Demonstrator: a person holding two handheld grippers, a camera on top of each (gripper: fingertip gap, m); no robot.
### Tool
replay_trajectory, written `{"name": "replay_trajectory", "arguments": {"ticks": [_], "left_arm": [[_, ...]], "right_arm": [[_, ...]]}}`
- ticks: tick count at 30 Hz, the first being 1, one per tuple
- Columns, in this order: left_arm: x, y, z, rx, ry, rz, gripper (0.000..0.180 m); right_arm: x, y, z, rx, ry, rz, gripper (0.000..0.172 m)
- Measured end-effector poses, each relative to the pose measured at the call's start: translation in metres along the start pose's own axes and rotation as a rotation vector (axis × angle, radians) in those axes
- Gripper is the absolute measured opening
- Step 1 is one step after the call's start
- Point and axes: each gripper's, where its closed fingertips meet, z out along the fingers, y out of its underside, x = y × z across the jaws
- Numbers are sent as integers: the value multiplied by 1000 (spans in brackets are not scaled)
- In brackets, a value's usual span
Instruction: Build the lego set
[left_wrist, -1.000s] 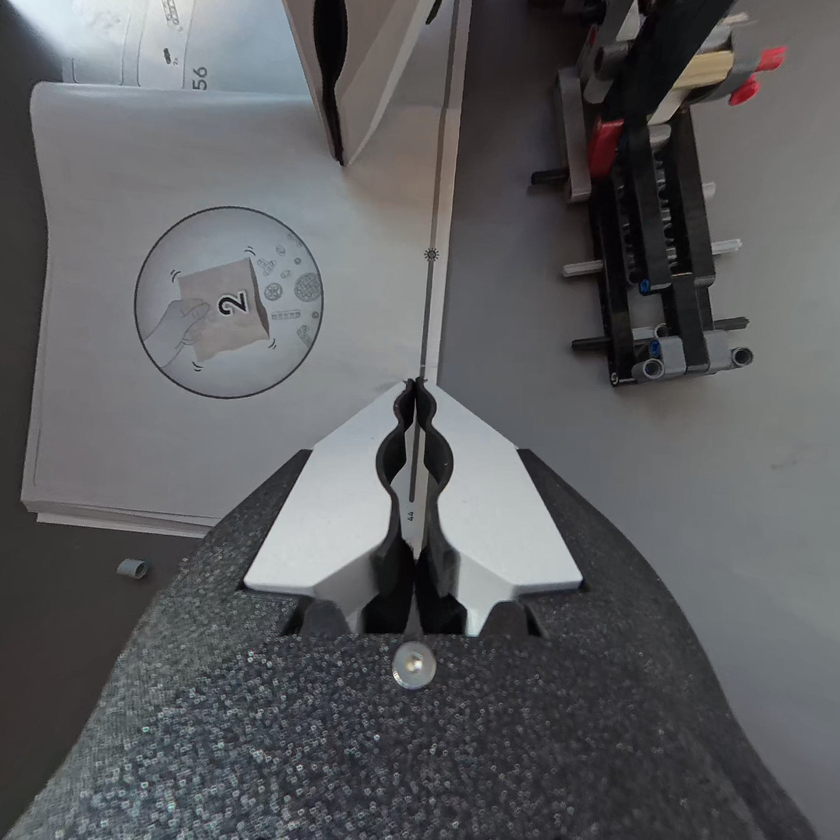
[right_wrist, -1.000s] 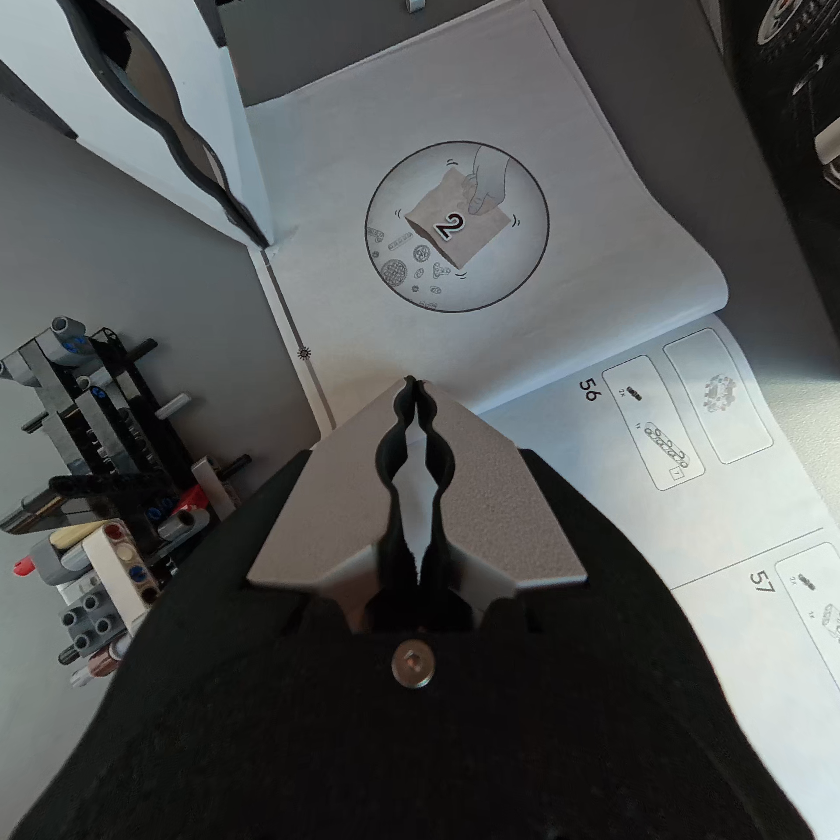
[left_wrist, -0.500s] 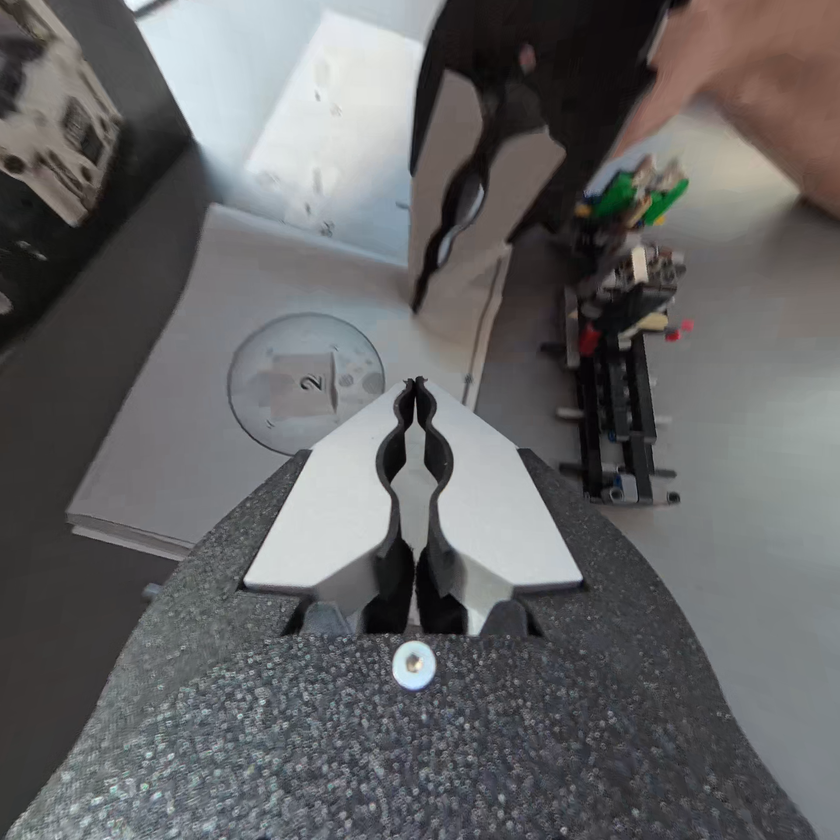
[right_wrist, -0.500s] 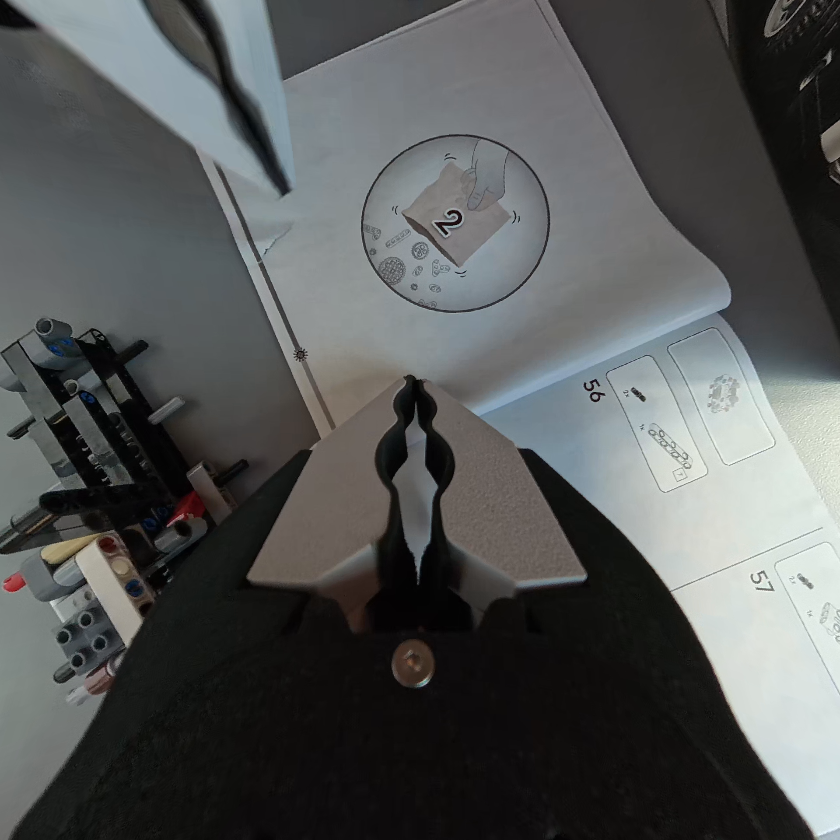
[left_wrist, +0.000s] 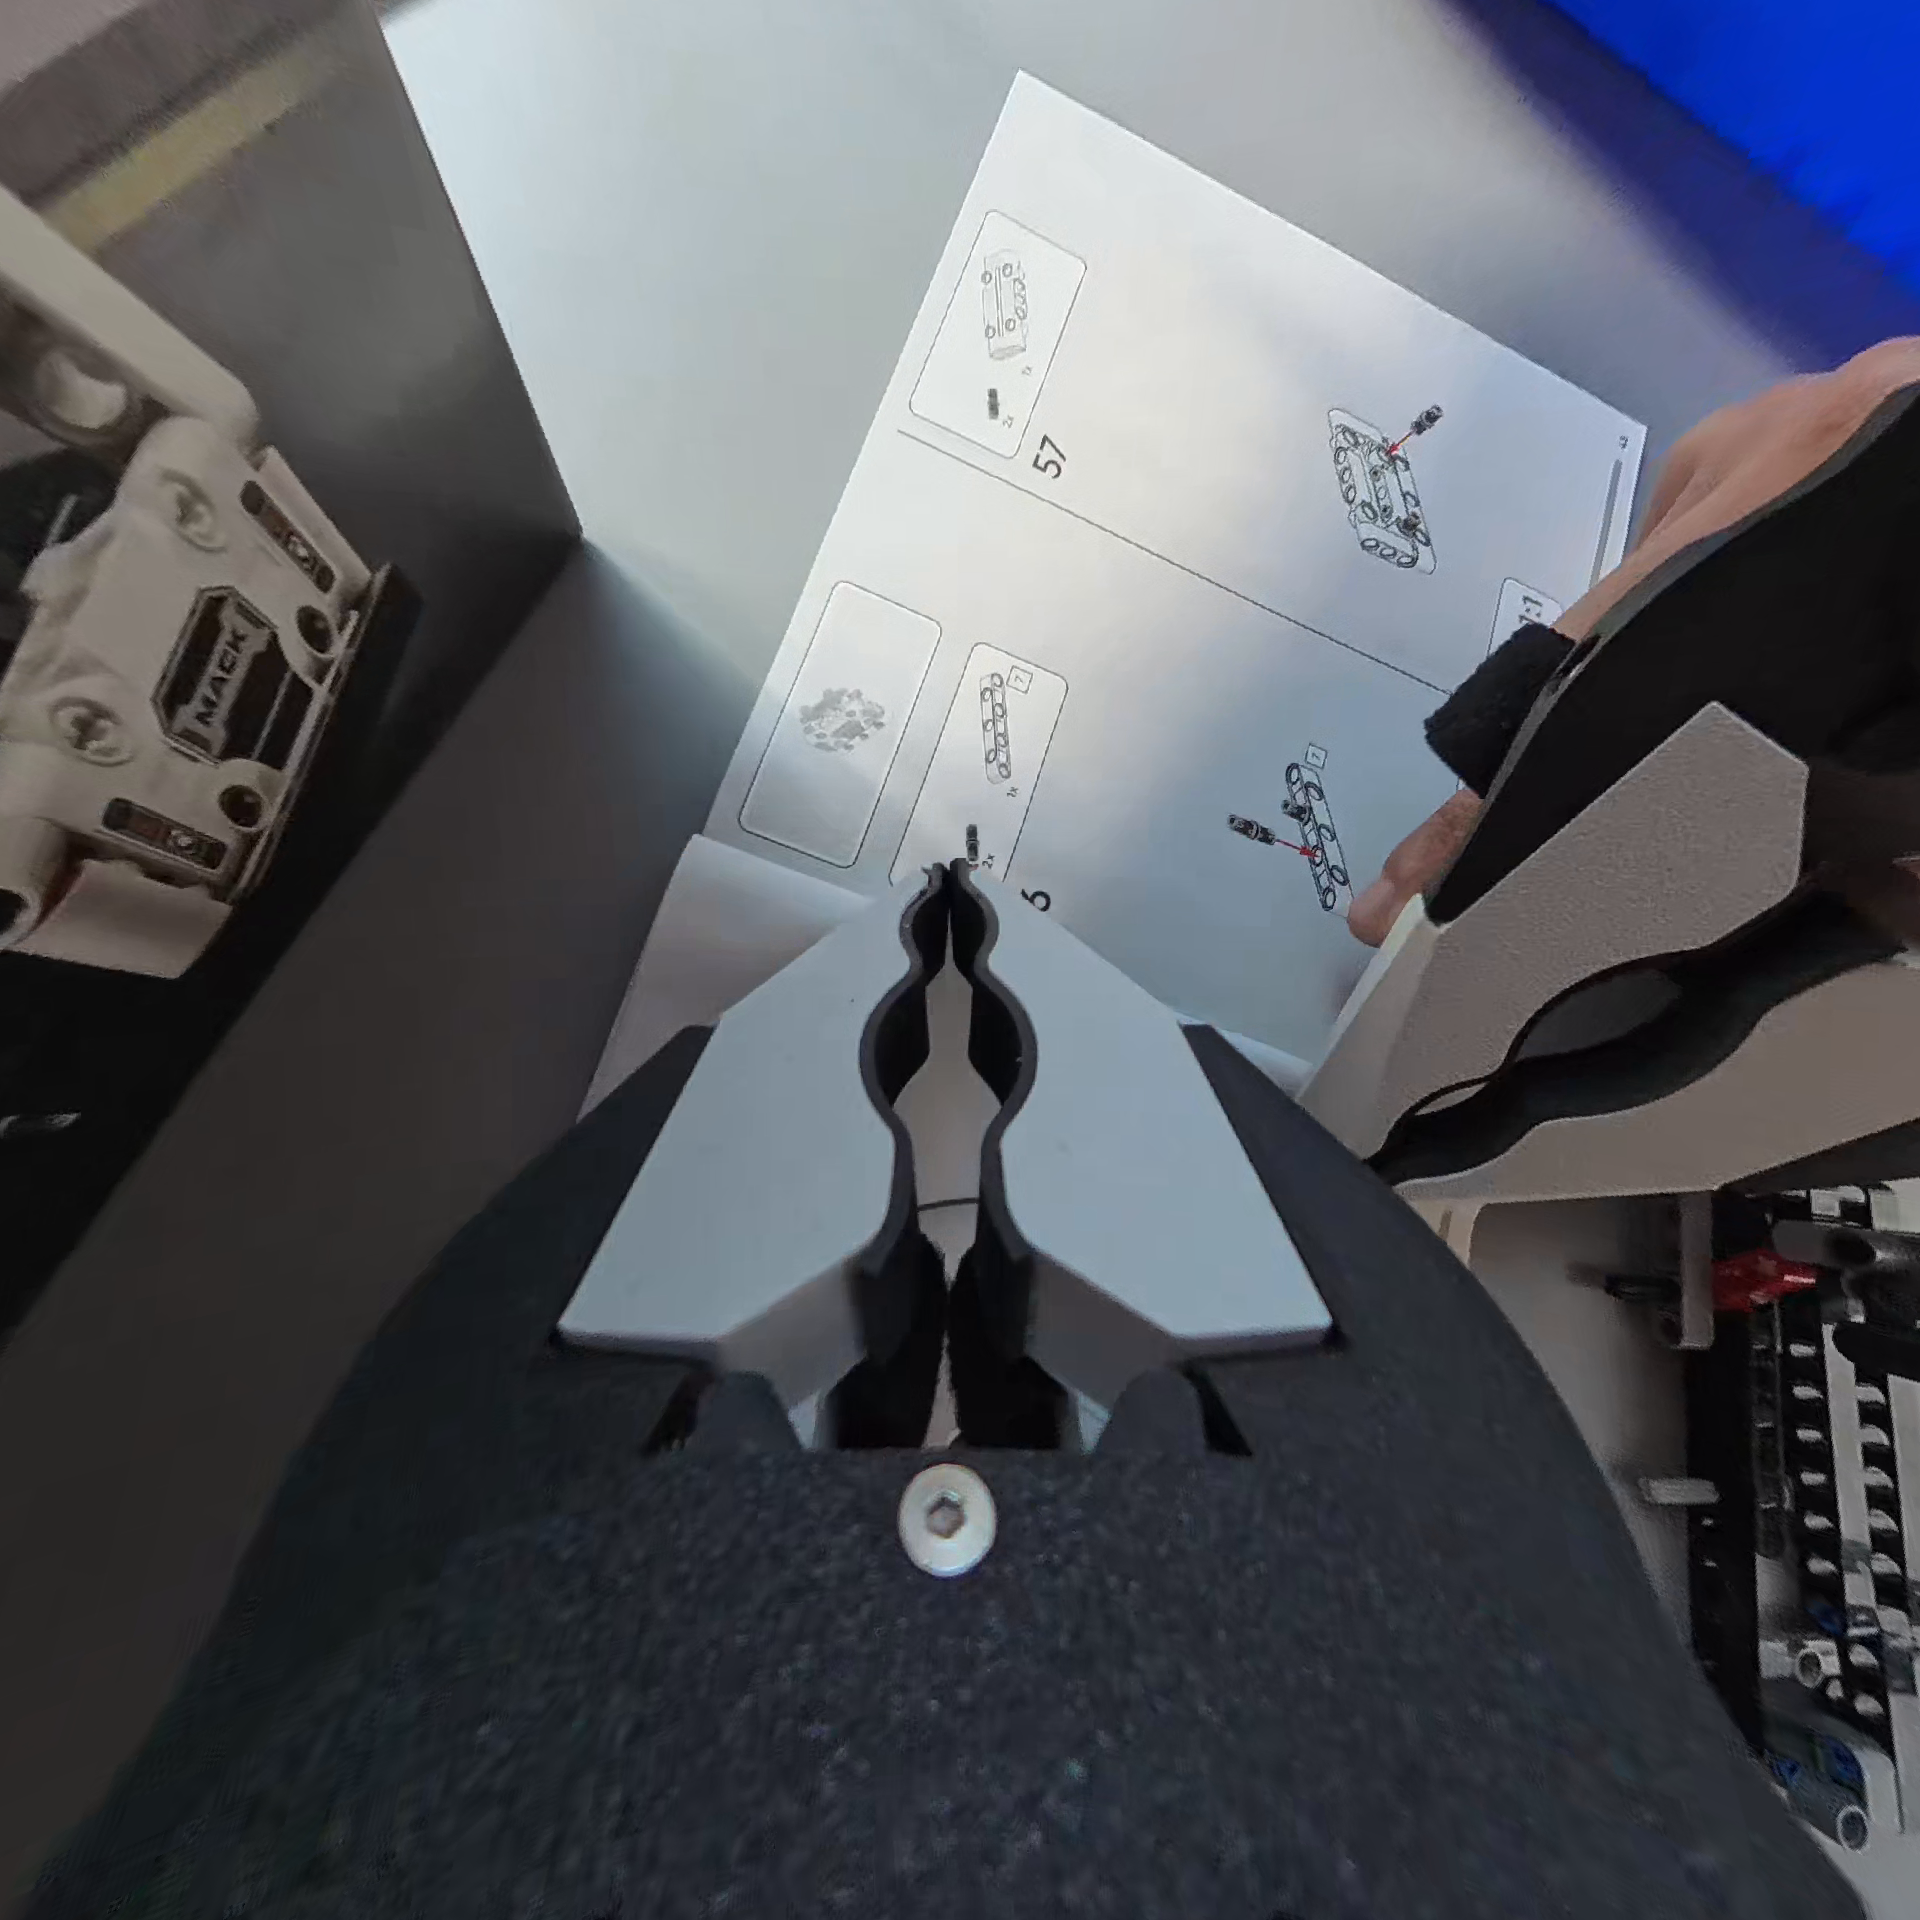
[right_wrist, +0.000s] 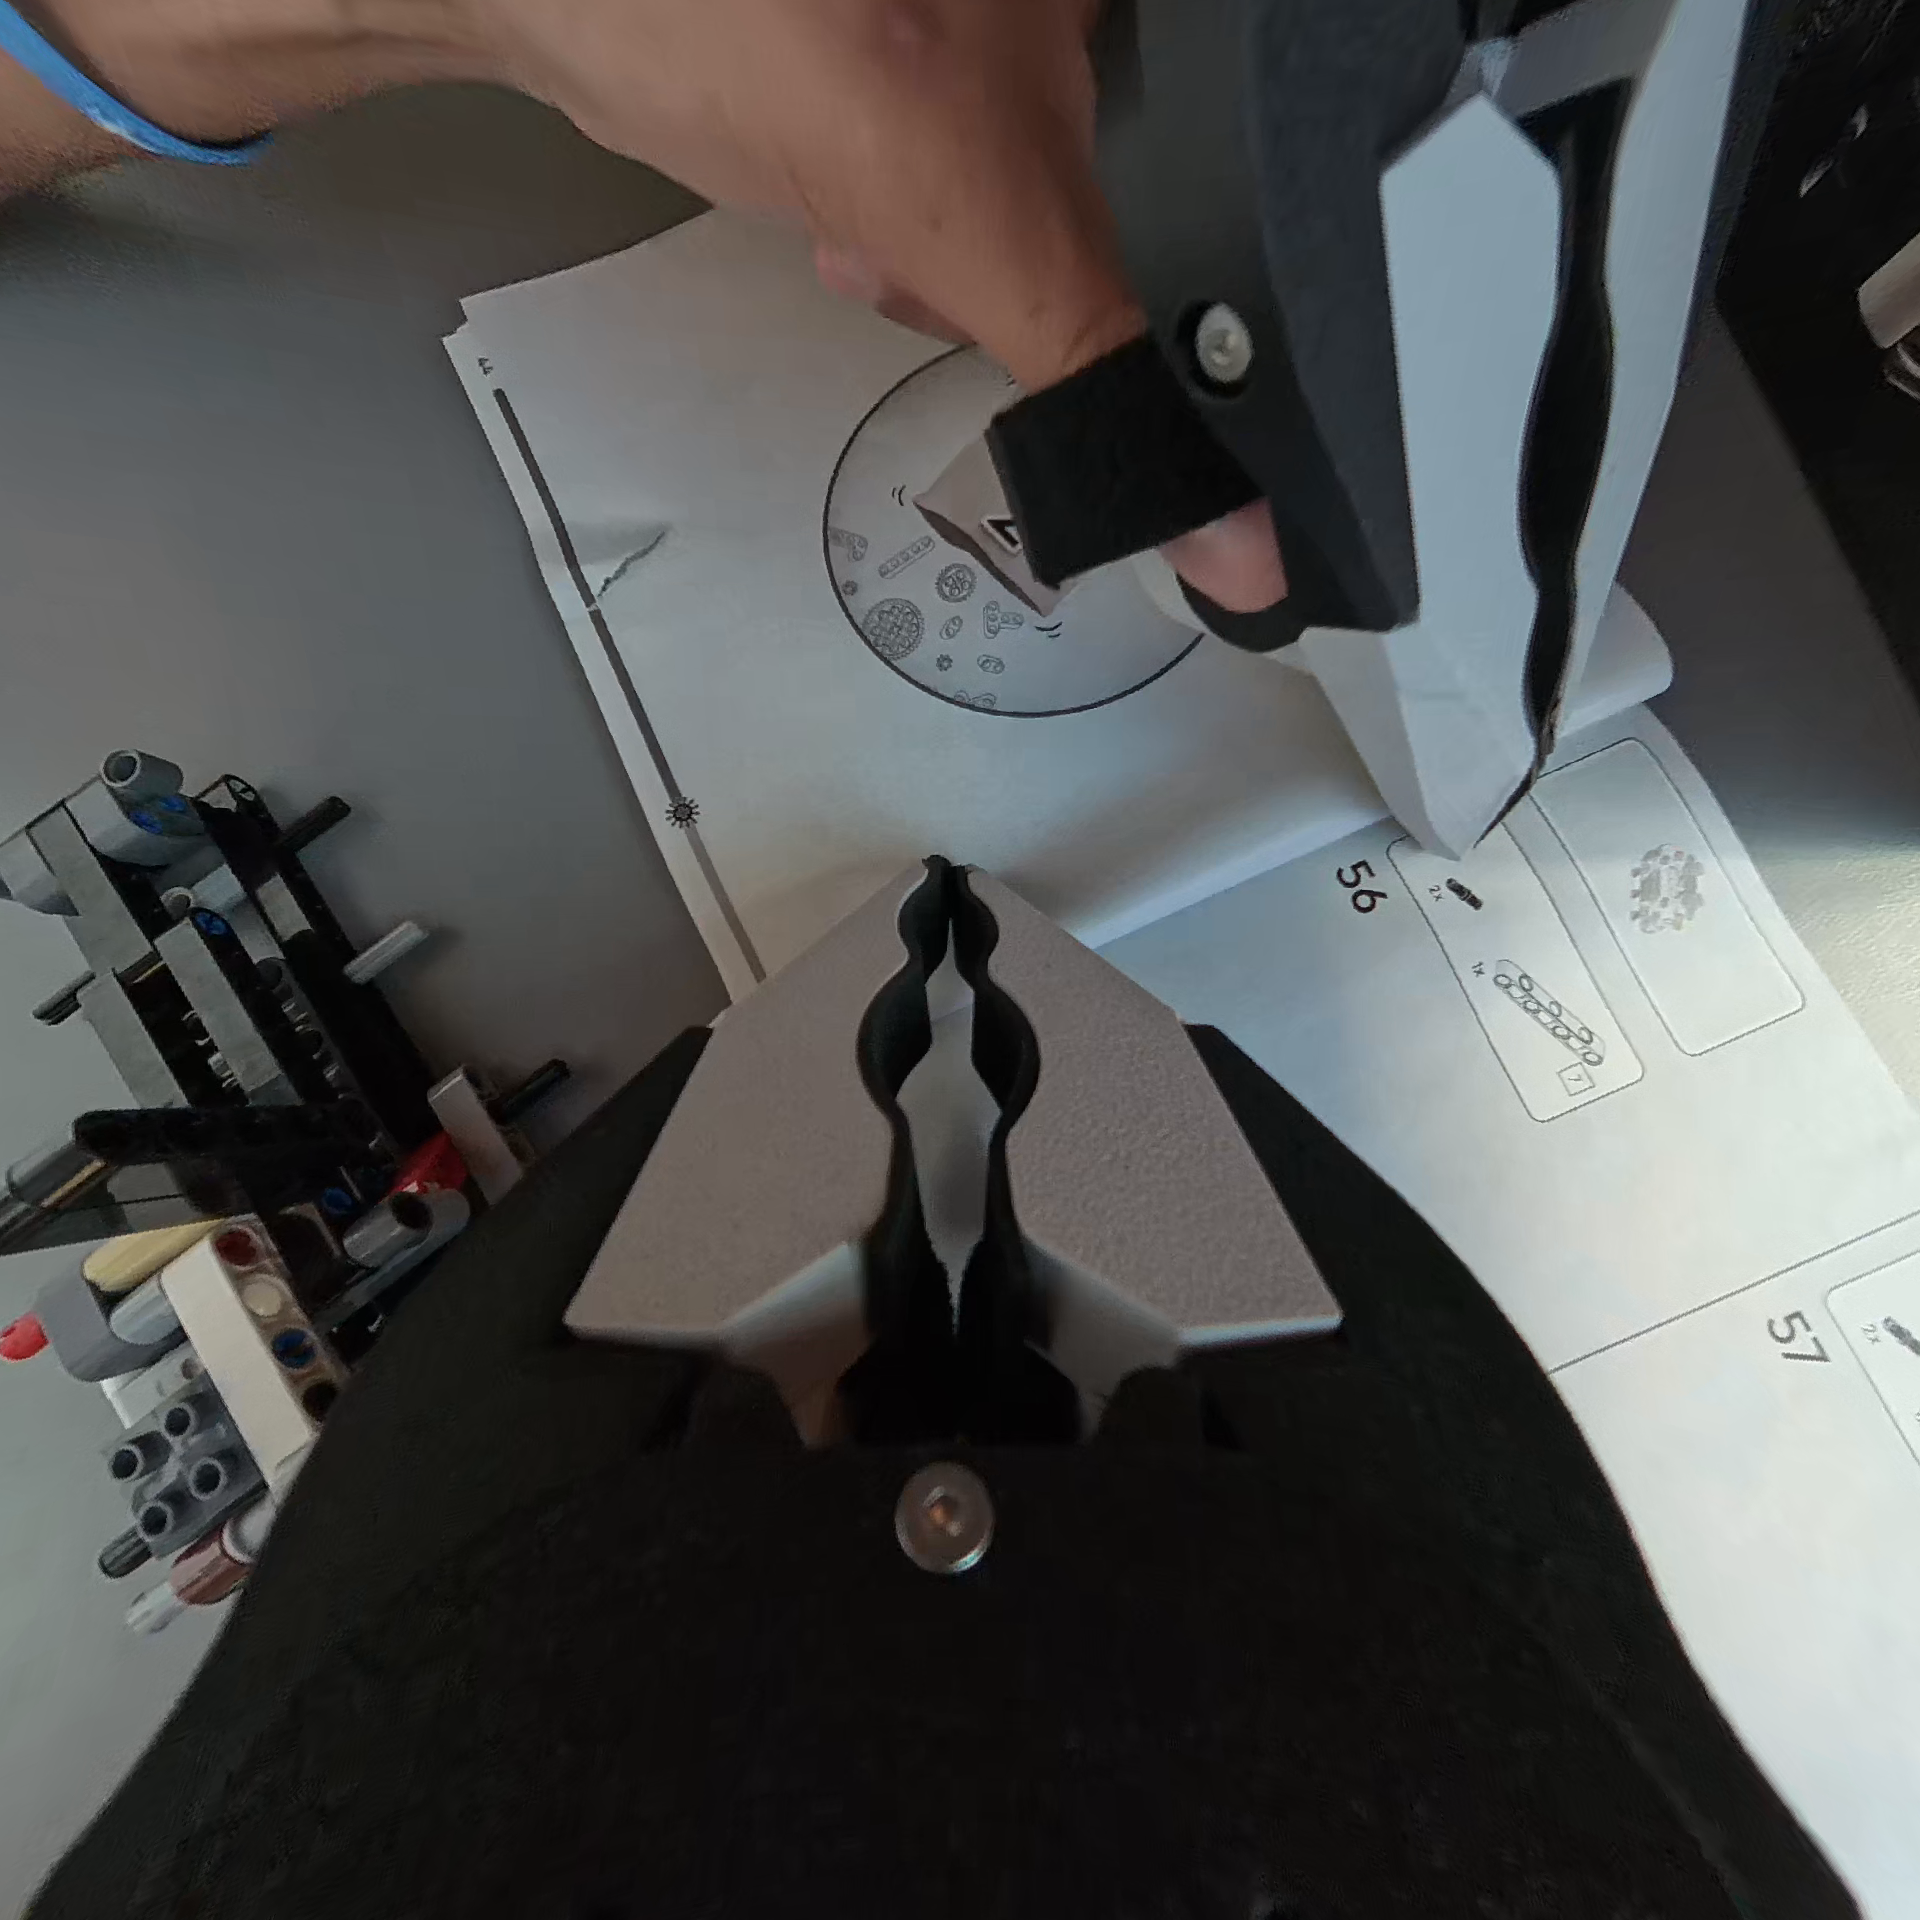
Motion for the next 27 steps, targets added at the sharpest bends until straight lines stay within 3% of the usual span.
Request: {"name": "replay_trajectory", "arguments": {"ticks": [6,9,15,22,27], "left_arm": [[-1,2,3,-43,-105,145,0],[-1,2,3,-31,-88,133,0],[-1,1,0,-19,-28,66,0],[-15,1,-16,40,-61,16,0],[-21,10,-22,-31,-109,55,0]], "right_arm": [[1,-8,-15,60,0,-24,0],[2,-4,-26,78,-45,42,0],[-1,11,-17,-20,-5,2,0],[-1,11,-17,-17,-2,26,0],[1,10,-17,-8,8,36,0]]}}
